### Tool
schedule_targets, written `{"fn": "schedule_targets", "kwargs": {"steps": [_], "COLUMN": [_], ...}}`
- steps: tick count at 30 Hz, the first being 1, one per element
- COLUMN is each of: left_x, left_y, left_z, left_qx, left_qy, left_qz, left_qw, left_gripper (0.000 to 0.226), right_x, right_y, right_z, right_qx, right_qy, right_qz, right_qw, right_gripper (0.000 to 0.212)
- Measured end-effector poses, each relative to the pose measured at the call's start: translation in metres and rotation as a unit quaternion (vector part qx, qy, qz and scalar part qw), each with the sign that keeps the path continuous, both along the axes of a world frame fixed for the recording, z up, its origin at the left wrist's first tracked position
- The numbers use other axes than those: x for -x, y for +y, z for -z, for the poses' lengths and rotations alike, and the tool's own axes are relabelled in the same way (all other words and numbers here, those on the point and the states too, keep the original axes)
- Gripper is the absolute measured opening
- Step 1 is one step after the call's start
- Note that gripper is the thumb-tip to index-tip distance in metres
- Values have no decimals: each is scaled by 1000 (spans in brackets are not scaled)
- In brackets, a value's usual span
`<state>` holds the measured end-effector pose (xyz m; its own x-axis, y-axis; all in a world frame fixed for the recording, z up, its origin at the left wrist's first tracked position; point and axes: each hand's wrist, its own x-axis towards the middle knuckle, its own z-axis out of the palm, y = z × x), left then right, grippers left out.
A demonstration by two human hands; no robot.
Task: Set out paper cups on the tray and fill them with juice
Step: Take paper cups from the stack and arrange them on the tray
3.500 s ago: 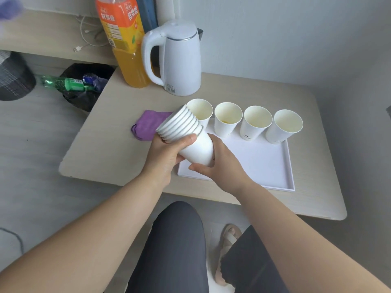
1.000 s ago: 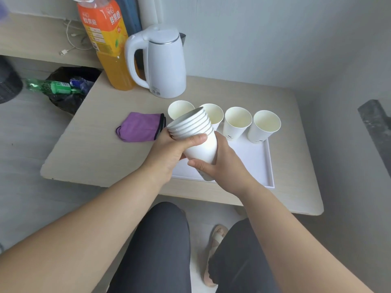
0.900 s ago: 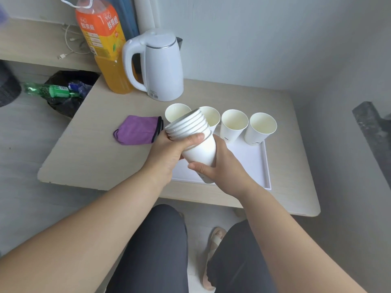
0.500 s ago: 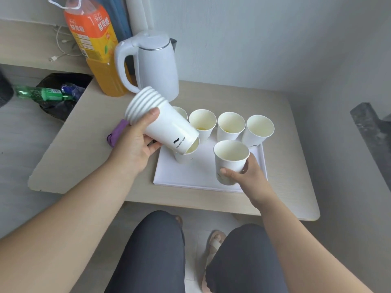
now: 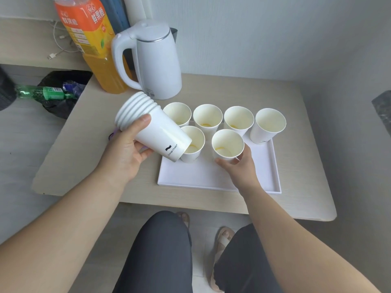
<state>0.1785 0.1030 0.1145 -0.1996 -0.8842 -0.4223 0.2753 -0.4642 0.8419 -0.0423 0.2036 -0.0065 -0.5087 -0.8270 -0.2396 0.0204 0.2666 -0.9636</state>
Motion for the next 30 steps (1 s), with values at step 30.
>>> {"fn": "schedule_targets", "kwargs": {"steps": [30], "left_x": [17], "left_y": [19], "left_z": [8], "left_qx": [23], "left_qy": [10], "left_qz": [43], "left_qw": [999], "left_gripper": [37], "right_x": [-5], "right_y": [34], "right_z": [-36], "right_qx": [28], "right_qy": [146], "right_qz": [135], "right_qw": [980], "right_gripper": [40]}}
